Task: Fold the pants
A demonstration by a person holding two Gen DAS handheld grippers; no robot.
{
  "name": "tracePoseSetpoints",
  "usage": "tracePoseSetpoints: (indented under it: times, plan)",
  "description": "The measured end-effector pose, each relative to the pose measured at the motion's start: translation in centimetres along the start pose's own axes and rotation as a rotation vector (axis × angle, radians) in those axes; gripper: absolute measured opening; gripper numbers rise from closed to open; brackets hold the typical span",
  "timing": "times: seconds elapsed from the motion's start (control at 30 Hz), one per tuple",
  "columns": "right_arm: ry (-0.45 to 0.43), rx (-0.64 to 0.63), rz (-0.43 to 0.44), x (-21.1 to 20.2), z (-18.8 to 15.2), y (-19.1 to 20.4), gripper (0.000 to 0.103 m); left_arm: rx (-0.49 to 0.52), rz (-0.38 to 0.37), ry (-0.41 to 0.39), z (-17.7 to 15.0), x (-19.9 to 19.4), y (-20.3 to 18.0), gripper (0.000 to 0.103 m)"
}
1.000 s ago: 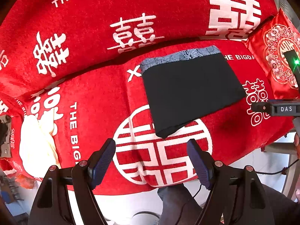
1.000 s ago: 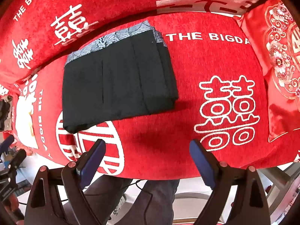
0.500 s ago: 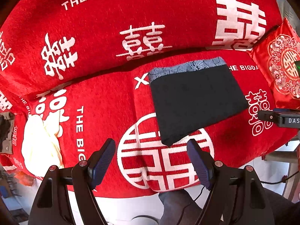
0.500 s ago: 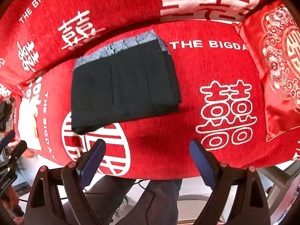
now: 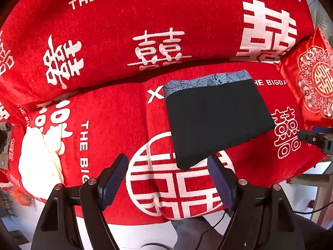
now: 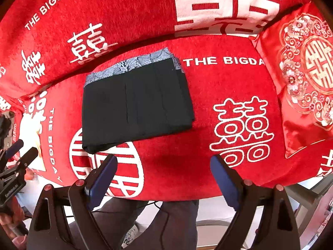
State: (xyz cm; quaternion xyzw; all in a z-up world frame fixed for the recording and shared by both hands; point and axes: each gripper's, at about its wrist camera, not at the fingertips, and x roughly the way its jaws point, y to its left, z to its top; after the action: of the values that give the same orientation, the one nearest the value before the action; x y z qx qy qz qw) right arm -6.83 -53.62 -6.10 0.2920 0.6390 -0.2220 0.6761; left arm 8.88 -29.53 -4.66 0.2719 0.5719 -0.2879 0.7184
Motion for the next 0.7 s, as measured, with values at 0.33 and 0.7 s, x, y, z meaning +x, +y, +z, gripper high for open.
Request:
tracePoseSetpoints:
  times: [0.33,0.7]
  plan:
    - [-0.02,0.009,-0.025,-0.9,-1.0,1.3,0.093,0.014,-0.037,0.004,-0.1,0.7,0.7,0.079]
    - [-0.019,0.082,0.003,-0.3,-1.6,1.1,0.093,0.057,-0.04,0.068,0.1,2.5,0.6,0.079]
